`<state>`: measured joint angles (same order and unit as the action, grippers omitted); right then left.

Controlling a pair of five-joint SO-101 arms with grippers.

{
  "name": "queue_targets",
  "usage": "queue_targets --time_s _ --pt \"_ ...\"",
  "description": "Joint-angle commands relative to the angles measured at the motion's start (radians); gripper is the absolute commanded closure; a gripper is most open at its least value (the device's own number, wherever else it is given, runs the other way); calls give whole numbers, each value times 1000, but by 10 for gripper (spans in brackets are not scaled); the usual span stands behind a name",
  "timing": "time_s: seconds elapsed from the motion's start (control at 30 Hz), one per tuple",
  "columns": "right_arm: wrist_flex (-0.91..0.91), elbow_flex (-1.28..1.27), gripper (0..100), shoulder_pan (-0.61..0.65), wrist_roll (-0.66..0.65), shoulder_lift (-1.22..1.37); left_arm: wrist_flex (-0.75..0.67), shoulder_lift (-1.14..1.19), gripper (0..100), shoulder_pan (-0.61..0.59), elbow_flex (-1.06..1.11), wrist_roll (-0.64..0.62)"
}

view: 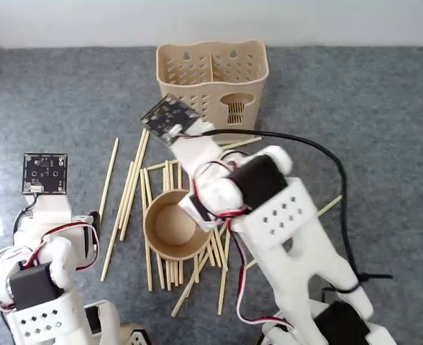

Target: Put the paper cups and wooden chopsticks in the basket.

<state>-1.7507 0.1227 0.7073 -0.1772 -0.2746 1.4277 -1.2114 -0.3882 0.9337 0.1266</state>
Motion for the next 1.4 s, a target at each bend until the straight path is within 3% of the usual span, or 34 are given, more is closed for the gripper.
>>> queue_targets --time_s 0.0,0.57,0.77,1.13,1.37 --pt "-41 43 991 4 9 35 -23 3 786 -2 -5 9" --pt "-39 49 987 4 9 228 -23 3 786 0 -10 9" --pt "-42 44 875 2 61 229 -48 3 786 0 -5 8" --pt "-42 104 771 -2 80 87 -52 3 786 0 -4 8" --pt "-39 35 712 -119 84 48 -52 3 786 0 -4 8"
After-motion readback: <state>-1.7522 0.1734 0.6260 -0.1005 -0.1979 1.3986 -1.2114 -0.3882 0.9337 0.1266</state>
